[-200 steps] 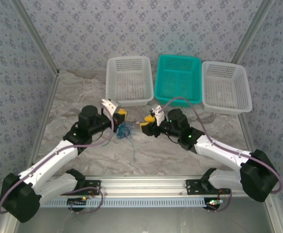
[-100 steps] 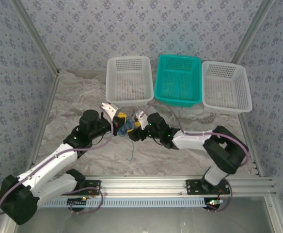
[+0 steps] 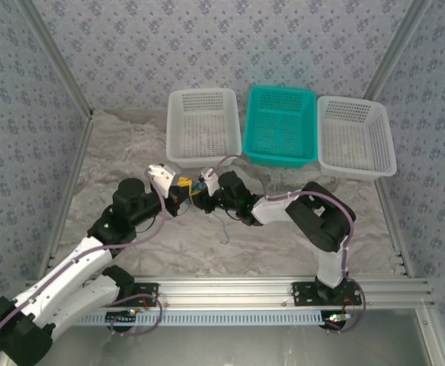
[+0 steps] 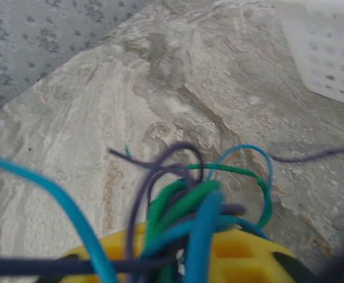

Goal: Untangle the cables

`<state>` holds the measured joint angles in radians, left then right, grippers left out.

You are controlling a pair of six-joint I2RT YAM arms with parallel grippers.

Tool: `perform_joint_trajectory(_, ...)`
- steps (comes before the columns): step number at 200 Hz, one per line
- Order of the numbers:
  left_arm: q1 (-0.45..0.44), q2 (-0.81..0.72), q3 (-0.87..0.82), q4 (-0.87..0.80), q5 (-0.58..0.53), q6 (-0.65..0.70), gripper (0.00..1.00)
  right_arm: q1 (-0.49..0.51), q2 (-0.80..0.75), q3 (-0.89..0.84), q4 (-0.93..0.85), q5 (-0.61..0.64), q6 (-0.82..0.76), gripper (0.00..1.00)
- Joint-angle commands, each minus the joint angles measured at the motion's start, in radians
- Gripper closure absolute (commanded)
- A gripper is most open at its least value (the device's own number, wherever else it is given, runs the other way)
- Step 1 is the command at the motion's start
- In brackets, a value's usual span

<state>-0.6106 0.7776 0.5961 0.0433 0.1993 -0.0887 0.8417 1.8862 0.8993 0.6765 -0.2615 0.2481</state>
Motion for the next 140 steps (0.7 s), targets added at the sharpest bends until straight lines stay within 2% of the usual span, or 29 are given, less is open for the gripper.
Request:
perform_joint_trajectory(1, 0.008, -0.073, 0.052, 0.020, -0.072, -0.027, 1.00, -0.026, 0.005, -0.040, 0.005, -0.013, 0.036, 0.89)
perform_joint_trajectory(27, 0.060, -0.096, 0.141, -0.118, -0.276, -0.062, 1.00, -0.034, -0.041, -0.089, -0.059, 0.009, 0.015, 0.91)
perform_joint_trajectory(50, 0.218, -0.088, 0.228, -0.246, -0.359, -0.142, 1.00, -0.036, -0.084, -0.145, -0.103, 0.028, -0.008, 0.91)
perform_joint_trajectory(67, 0.381, -0.093, 0.261, -0.275, -0.315, -0.198, 1.00, -0.045, -0.111, -0.196, -0.131, 0.047, -0.010, 0.90)
perform_joint_trajectory(103, 0.688, -0.060, 0.290, -0.260, -0.134, -0.320, 1.00, -0.090, -0.139, -0.307, -0.139, 0.103, 0.005, 0.89)
perform_joint_trajectory(118, 0.769, -0.036, 0.289, -0.230, -0.064, -0.370, 1.00, -0.107, -0.156, -0.345, -0.139, 0.108, 0.005, 0.90)
perform_joint_trajectory(140, 0.807, -0.017, 0.289, -0.218, -0.059, -0.373, 1.00, -0.121, -0.190, -0.390, -0.158, 0.130, 0.003, 0.90)
